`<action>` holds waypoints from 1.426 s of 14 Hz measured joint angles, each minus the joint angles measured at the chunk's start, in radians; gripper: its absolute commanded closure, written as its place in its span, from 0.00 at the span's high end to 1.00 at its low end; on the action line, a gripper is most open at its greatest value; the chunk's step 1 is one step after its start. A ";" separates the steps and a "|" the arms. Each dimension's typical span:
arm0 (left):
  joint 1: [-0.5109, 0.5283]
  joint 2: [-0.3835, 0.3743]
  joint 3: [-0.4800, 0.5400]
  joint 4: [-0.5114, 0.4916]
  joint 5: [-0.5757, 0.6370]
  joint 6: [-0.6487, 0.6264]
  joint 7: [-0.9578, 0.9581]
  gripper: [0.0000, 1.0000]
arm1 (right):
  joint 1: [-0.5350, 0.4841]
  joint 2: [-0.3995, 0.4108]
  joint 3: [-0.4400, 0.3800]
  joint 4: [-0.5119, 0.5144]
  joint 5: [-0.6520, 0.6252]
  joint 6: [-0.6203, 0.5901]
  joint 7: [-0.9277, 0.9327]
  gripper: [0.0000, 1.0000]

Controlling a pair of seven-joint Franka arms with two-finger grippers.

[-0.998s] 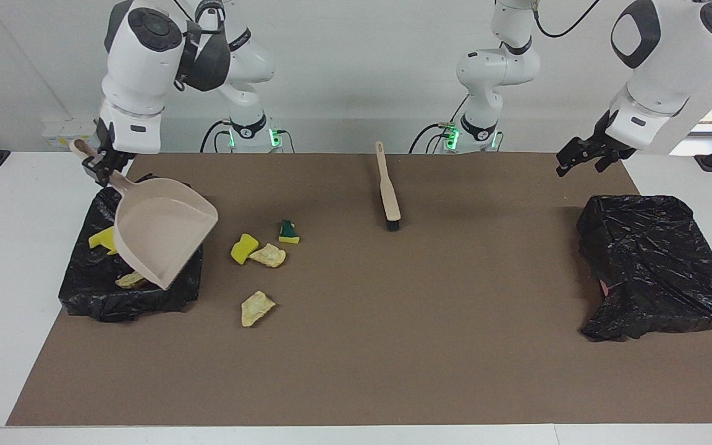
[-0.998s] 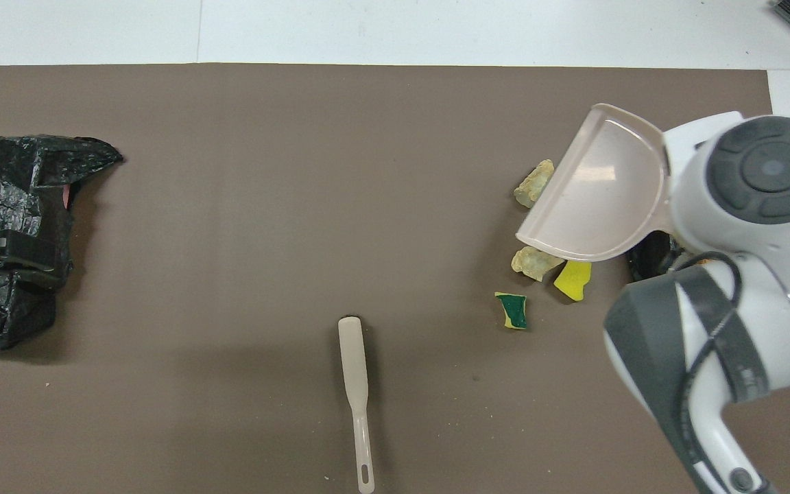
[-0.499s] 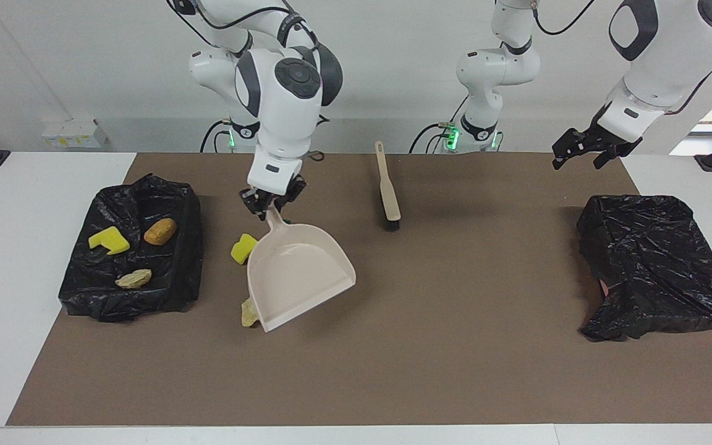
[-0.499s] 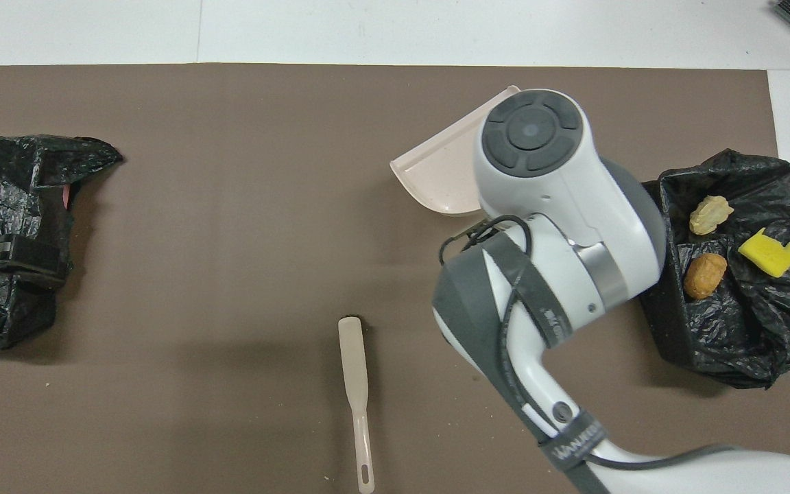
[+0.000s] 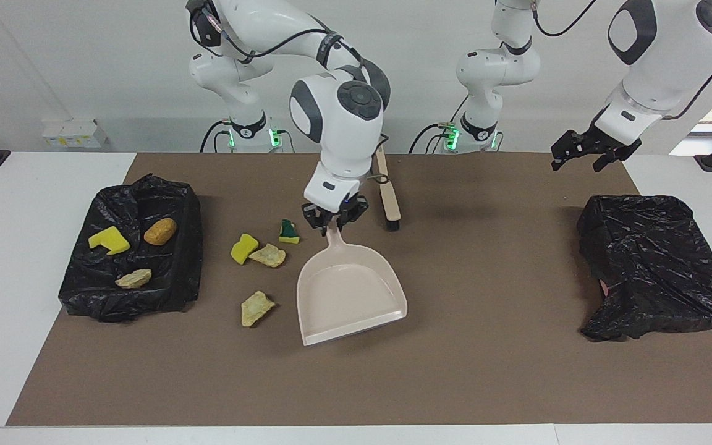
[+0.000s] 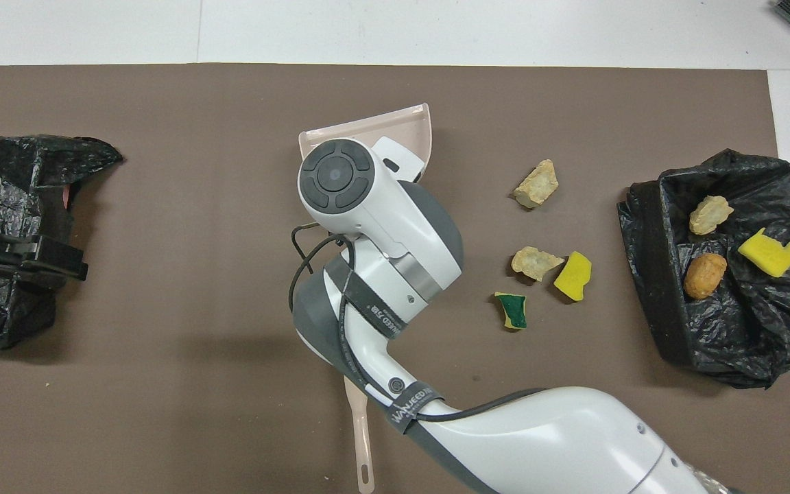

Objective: Sweep and dump trash in bin

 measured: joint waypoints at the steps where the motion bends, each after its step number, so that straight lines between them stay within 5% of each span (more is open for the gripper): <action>1: 0.000 0.000 0.000 0.000 0.000 0.000 0.001 1.00 | 0.004 0.010 0.001 0.004 0.015 0.009 0.017 0.00; 4: 0.000 0.000 0.000 0.000 0.000 0.001 0.006 1.00 | 0.019 0.035 0.003 0.007 0.035 0.027 0.078 0.00; 11: -0.005 0.031 0.000 -0.006 0.000 0.039 0.033 1.00 | 0.027 0.062 0.003 0.012 0.087 0.035 0.101 0.68; 16: -0.059 0.121 -0.002 -0.009 -0.008 0.141 0.035 1.00 | 0.029 -0.002 0.005 0.002 0.097 -0.007 0.140 0.90; 20: -0.124 0.217 -0.003 -0.012 -0.019 0.243 0.034 1.00 | 0.074 -0.140 0.015 -0.181 0.108 -0.053 0.166 0.88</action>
